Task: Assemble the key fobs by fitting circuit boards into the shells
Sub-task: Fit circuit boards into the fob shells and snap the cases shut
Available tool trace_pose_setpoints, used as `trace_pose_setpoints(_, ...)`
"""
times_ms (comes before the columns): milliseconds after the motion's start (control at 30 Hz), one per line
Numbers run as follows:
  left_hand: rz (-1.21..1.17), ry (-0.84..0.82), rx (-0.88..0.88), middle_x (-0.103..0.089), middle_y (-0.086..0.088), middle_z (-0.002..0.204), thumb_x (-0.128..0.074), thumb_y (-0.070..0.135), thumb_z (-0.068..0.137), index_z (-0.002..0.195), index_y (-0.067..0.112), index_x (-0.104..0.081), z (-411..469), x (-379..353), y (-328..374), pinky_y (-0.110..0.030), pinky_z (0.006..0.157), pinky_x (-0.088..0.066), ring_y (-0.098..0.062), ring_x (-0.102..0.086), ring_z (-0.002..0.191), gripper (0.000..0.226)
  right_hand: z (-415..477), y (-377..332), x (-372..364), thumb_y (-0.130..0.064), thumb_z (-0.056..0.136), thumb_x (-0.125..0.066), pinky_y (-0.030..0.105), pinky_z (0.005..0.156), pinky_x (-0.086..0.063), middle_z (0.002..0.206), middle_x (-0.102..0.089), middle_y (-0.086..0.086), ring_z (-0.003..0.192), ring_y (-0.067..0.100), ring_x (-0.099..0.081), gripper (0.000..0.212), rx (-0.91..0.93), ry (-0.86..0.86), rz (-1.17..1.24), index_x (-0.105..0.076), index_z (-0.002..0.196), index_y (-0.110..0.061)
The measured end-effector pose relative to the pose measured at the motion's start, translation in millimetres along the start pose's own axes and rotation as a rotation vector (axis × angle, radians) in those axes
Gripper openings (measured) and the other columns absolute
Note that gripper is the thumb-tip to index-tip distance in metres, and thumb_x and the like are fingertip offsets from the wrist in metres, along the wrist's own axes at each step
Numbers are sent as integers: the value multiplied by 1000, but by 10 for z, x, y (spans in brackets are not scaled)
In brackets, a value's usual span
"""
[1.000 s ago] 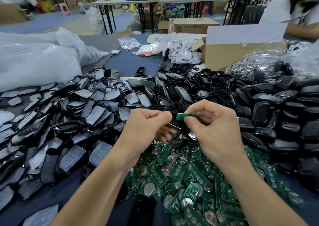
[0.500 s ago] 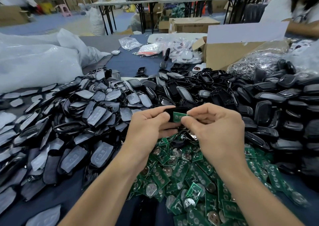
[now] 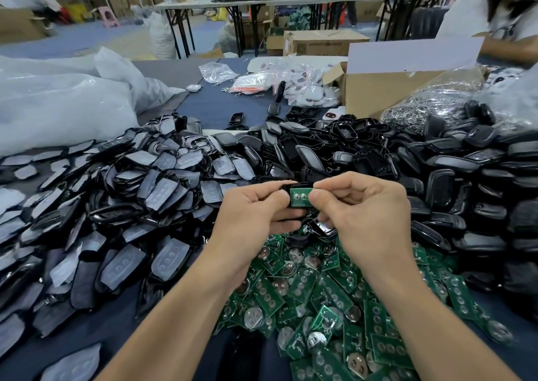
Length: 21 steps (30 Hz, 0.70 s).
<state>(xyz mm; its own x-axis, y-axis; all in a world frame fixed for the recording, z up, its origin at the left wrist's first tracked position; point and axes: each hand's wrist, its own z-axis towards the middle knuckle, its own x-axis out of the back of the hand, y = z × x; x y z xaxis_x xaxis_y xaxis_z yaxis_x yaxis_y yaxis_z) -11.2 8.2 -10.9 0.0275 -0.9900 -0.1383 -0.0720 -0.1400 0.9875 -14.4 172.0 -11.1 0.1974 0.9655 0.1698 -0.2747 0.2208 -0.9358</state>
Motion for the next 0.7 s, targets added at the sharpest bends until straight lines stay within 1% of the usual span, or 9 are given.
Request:
trace_pose_setpoints(100,6,-19,-2,-82,-8,99,-58,5,104,105,20,-81,-10,-18,-7,-26,72,-63,-25,-80,93,28,-25,13,-28,-18,80,-89,30,61,-62,67,-74,-13,60,9,-72,18,2,42,-55,-79,77,-33)
trace_pose_setpoints(200,3,-9,-9,-82,-8,99,-57,3,104,104,21,-81,-14,-36,-12,-25,71,-63,-25,-80,92,30,-50,9,-53,-20,79,-89,25,62,-61,68,-73,-19,62,5,-72,18,18,73,-100,-78,75,-34)
trace_pose_setpoints(333,-14,14,-14,-82,-7,98,-56,2,104,99,22,-82,-25,-55,-22,-25,70,-63,-24,-80,91,33,-47,4,-55,-19,80,-89,20,63,-60,69,-73,-20,65,3,-72,19,22,90,-100,-77,75,-34)
trace_pose_setpoints(400,-11,19,-12,-82,-7,97,-57,2,104,102,20,-81,-26,-54,-17,-26,70,-63,-25,-80,91,30,-43,-1,-43,-19,79,-89,17,65,-58,70,-73,-22,68,1,-72,21,30,100,-109,-77,74,-35)
trace_pose_setpoints(500,0,-1,-16,-82,-8,96,-58,2,103,102,19,-81,-27,-35,9,-25,70,-63,-25,-80,89,28,-43,-24,-36,-20,78,-89,17,66,-58,70,-72,-23,68,0,-71,21,33,106,-133,-76,72,-35)
trace_pose_setpoints(633,86,4,-67,-82,-6,91,-68,1,96,98,22,-83,-57,-29,30,-25,71,-63,-23,-80,85,26,-50,-60,-38,-19,76,-91,11,63,-54,68,-71,-25,63,-3,-69,21,33,106,-170,-76,70,-33)
trace_pose_setpoints(700,123,46,-96,-82,-4,87,-75,2,91,87,29,-84,-69,-37,22,-25,70,-63,-22,-80,80,29,-82,-86,-53,-21,74,-92,8,59,-51,67,-69,-28,61,-5,-68,24,39,99,-199,-74,68,-35)
